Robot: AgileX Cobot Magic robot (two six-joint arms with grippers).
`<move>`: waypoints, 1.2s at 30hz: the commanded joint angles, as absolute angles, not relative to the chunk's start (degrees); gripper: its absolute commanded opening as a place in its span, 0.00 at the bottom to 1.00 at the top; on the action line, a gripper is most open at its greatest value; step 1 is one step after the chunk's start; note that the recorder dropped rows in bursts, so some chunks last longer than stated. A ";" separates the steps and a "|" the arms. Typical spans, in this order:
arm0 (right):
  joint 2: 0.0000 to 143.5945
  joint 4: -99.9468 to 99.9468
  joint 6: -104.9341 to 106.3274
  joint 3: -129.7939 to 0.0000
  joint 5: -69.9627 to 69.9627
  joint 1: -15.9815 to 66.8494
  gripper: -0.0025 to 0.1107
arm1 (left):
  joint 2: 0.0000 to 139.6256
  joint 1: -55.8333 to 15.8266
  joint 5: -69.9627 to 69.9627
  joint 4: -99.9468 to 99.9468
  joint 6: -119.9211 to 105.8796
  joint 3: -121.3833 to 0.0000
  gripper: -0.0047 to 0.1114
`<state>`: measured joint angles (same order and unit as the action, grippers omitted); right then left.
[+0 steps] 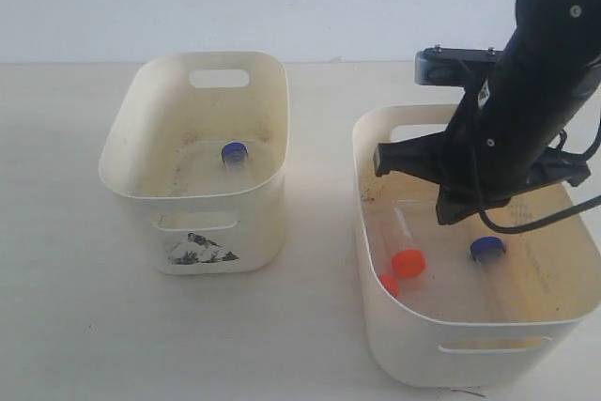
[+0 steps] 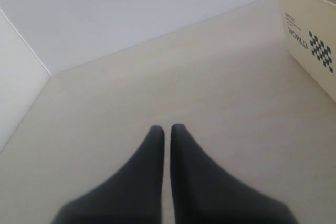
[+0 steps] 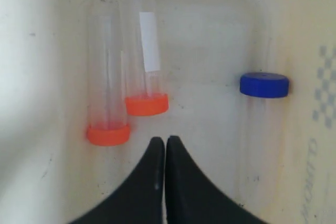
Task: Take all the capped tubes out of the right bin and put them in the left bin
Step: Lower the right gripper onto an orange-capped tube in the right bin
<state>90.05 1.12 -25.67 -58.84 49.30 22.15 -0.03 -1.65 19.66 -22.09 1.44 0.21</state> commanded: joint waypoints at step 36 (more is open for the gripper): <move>101.90 0.76 -22.89 -58.69 36.37 21.85 0.39 | 0.00 -1.89 19.53 -21.93 1.98 0.00 0.08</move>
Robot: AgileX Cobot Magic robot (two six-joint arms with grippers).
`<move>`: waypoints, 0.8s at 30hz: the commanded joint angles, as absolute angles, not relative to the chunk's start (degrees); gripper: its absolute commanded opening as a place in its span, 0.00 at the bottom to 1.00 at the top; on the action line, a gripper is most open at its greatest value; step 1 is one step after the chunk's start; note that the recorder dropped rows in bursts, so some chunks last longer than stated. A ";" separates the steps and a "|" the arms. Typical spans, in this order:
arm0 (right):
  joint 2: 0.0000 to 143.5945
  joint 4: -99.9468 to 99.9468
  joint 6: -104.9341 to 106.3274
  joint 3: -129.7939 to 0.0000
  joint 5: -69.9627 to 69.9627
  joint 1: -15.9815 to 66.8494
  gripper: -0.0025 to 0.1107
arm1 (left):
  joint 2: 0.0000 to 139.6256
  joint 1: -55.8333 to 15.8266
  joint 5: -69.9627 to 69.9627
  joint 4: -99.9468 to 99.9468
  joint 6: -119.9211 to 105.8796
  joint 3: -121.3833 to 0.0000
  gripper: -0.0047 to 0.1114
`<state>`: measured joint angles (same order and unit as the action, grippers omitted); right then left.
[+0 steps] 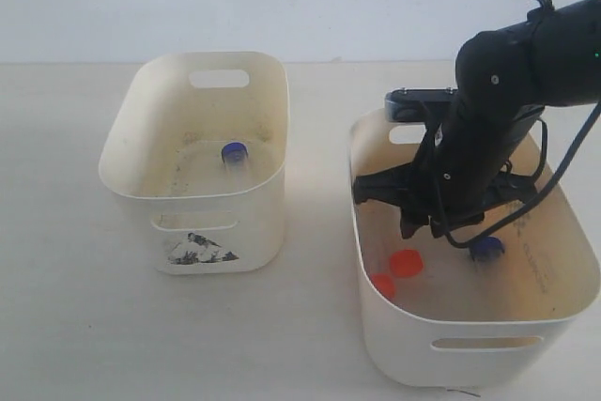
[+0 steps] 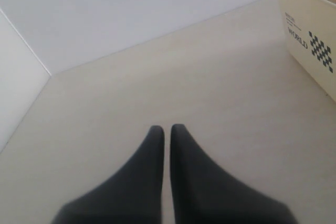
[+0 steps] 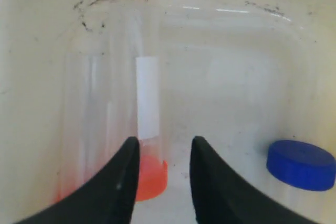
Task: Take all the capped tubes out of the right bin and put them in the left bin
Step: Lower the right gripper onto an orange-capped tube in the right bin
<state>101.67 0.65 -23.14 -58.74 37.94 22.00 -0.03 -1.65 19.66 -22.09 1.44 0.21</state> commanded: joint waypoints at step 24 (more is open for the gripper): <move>107.74 1.01 -22.02 -58.69 31.66 21.85 0.66 | 0.00 -1.89 19.53 -21.93 1.98 0.00 0.08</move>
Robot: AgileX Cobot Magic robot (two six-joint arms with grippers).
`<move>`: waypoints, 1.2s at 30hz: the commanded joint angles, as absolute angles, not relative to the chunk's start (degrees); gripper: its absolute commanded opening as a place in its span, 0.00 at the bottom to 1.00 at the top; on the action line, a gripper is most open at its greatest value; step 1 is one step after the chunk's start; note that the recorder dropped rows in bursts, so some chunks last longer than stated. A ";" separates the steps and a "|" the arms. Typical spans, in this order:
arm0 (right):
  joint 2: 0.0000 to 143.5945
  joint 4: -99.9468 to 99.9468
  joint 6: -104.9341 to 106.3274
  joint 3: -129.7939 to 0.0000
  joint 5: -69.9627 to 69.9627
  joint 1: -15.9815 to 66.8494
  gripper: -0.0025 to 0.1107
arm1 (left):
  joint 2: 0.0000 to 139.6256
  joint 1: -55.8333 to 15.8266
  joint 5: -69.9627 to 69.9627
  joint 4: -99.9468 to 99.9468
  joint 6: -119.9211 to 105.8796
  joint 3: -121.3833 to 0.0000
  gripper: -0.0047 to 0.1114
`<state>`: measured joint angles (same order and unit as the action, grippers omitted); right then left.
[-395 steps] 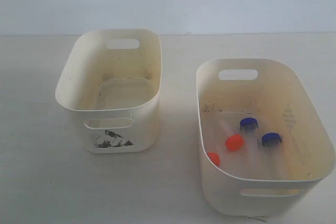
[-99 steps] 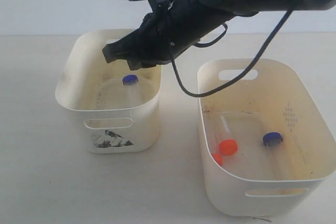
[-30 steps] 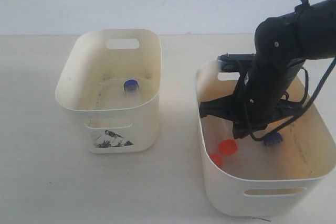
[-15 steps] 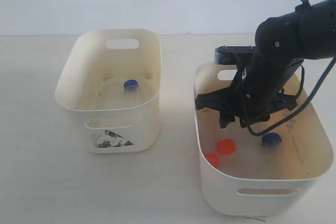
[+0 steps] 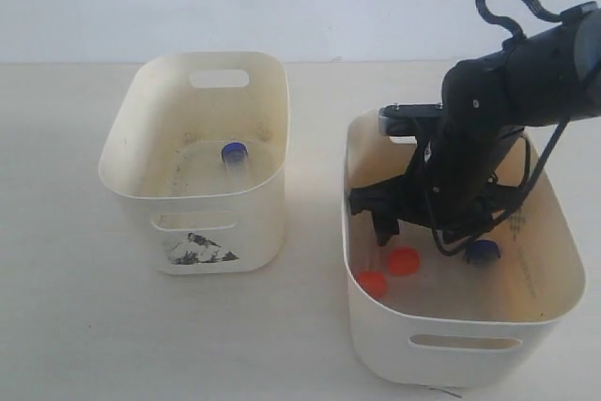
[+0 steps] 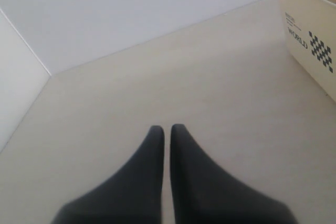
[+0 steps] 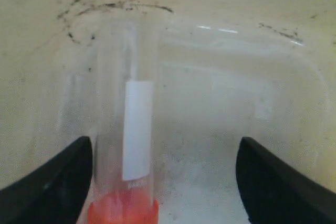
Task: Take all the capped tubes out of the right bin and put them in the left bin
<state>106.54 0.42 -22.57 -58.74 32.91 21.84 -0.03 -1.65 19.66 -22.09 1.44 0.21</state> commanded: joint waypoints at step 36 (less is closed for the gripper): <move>79.82 24.55 0.00 -59.09 33.59 22.91 0.02 | 0.00 -1.89 19.53 -21.93 1.98 0.00 0.08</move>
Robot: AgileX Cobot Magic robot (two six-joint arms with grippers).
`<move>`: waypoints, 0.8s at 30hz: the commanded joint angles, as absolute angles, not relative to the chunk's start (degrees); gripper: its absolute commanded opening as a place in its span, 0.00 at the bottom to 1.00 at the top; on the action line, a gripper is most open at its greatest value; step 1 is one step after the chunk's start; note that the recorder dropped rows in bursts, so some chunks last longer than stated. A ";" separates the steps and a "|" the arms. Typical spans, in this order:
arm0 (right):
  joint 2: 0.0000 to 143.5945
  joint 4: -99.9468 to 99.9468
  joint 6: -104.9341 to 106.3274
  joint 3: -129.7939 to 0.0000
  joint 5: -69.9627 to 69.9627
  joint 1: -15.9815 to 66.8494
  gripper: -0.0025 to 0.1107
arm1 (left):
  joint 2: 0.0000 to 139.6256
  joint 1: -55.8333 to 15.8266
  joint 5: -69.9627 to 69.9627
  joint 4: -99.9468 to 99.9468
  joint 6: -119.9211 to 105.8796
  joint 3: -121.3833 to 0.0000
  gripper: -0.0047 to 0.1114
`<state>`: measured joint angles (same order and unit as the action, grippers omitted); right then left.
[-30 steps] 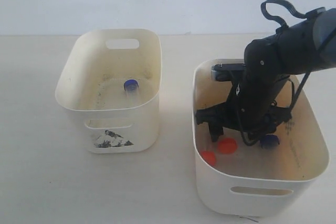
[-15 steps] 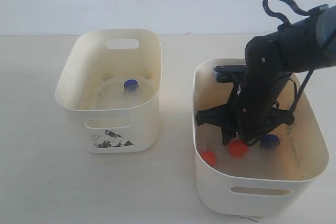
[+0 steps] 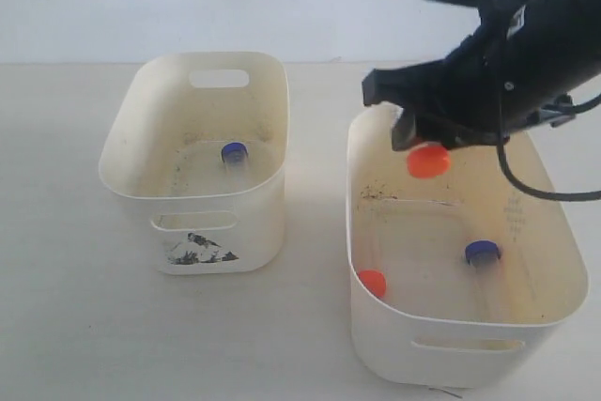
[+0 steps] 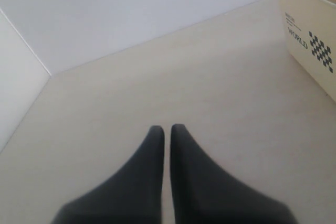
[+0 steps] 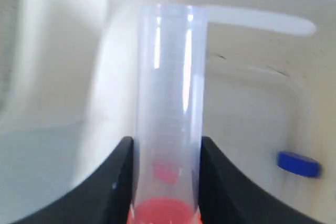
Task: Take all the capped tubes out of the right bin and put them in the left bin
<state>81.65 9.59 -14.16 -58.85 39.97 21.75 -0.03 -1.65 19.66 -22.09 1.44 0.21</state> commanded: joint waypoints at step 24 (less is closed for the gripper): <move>98.56 18.19 4.76 -85.47 45.15 33.17 0.02 | 0.00 -1.89 19.53 -21.93 1.98 0.00 0.08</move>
